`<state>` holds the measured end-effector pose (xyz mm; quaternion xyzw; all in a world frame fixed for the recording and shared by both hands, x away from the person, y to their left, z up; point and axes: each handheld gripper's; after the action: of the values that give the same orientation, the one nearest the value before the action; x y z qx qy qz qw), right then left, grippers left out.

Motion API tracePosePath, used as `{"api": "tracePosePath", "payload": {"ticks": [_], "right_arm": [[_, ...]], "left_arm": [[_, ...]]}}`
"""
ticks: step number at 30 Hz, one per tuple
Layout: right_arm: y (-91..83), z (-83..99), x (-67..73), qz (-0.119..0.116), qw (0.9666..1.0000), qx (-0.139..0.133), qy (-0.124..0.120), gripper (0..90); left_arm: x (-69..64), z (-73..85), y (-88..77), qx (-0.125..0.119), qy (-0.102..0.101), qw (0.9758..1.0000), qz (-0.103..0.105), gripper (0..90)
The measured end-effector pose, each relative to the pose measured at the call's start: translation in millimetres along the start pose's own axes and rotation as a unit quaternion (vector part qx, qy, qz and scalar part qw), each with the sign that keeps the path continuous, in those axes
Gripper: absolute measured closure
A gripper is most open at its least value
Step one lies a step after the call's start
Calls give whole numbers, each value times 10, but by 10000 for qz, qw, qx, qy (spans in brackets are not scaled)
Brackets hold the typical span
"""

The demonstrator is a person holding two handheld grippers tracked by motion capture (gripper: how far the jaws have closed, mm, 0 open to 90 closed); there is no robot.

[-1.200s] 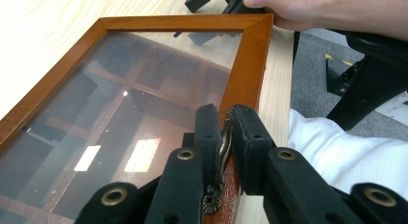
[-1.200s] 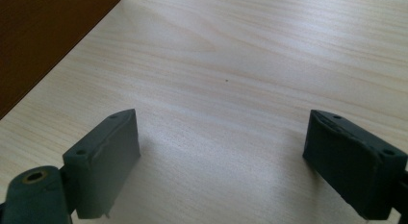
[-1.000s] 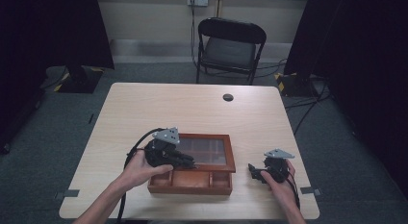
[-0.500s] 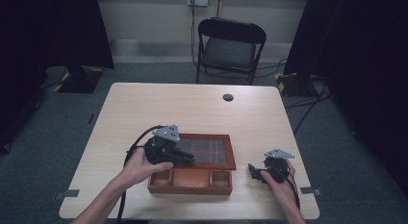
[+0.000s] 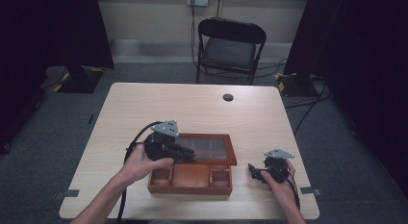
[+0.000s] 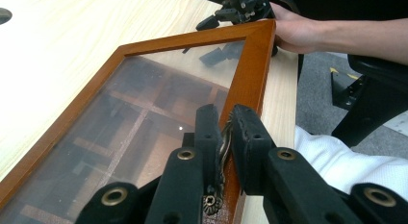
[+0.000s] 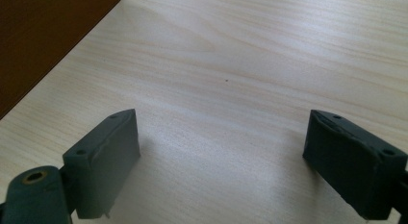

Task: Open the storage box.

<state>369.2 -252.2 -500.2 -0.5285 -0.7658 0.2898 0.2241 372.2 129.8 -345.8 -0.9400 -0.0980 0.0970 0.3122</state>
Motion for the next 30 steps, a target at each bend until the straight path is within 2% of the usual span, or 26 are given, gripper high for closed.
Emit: {"api": "tracePosePath", "payload": {"ticks": [5,11,17,21,30], "right_arm": [[0,0,0,0,10000,0,-1,111],[-1,0,-2,-3,10000,3,-10,111],[-1,0,-1,-3,10000,2,-7,111],[-1,0,-1,-4,10000,1,-7,111],[-1,0,-1,-3,10000,2,-7,111]], "left_arm": [[3,-37,-7,77,81,9999,-28,814],[30,-73,-37,80,49,9999,-46,814],[71,-111,-71,-38,-26,10000,-42,814],[83,-131,-75,-17,11,10000,-46,814],[115,-179,-107,-86,-94,9999,-114,814]]}}
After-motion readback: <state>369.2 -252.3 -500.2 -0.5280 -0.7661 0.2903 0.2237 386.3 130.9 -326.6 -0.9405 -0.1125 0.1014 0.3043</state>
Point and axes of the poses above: each handheld gripper's, and its own axes: y roughly forward along the jaws, z roughly out of its underside, x roughly to its left, and after that the axes turned 4 degrees about y, right-handed
